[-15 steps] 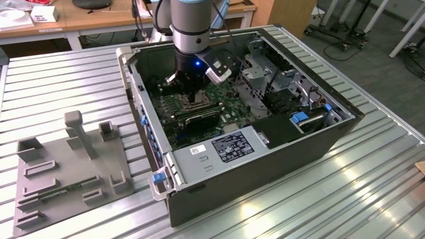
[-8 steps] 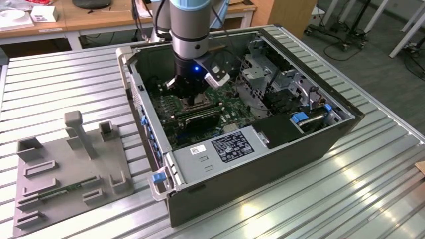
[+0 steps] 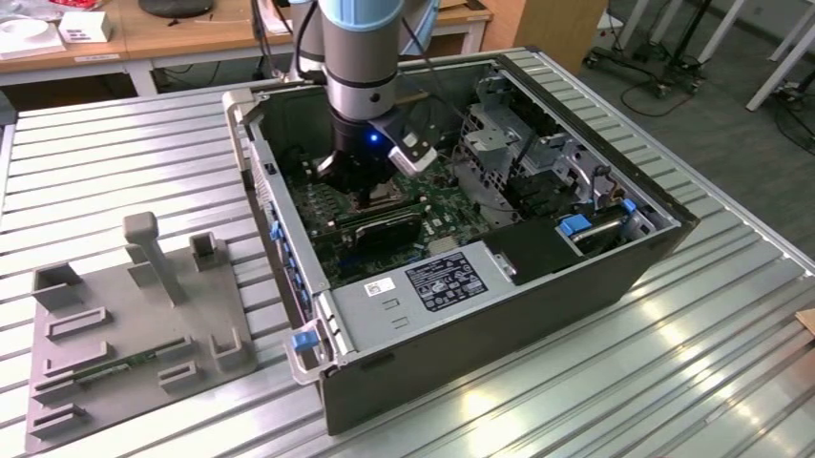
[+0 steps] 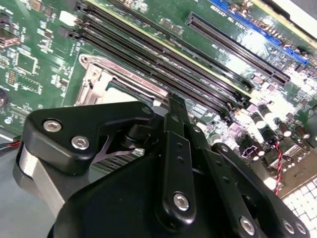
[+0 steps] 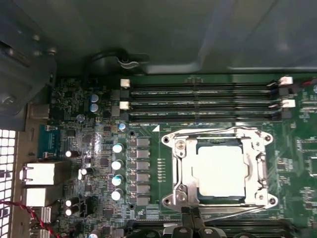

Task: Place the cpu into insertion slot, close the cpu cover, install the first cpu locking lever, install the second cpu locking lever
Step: 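Install the second cpu locking lever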

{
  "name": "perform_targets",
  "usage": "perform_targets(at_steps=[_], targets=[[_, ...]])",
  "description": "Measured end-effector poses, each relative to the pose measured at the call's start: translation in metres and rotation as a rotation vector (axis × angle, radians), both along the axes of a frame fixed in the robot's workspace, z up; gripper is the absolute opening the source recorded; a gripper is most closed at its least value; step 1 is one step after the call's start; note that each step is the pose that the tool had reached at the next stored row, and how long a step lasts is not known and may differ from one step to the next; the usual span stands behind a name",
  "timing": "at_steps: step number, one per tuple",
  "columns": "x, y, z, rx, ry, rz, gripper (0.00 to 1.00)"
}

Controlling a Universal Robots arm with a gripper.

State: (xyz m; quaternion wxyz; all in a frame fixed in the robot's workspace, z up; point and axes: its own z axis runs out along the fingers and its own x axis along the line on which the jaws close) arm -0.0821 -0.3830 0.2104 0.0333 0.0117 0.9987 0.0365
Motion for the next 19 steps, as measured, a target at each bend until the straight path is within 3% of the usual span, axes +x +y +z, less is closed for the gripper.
perform_targets(at_steps=[10,15,19], targets=[[-0.0033,0.0,-0.0031,-0.0029,-0.0001,-0.001,0.1],[-0.0033,0.0,-0.0038,-0.0029,0.0001,-0.037,0.1],[-0.0033,0.0001,-0.0039,-0.0029,-0.0001,-0.037,0.1]])
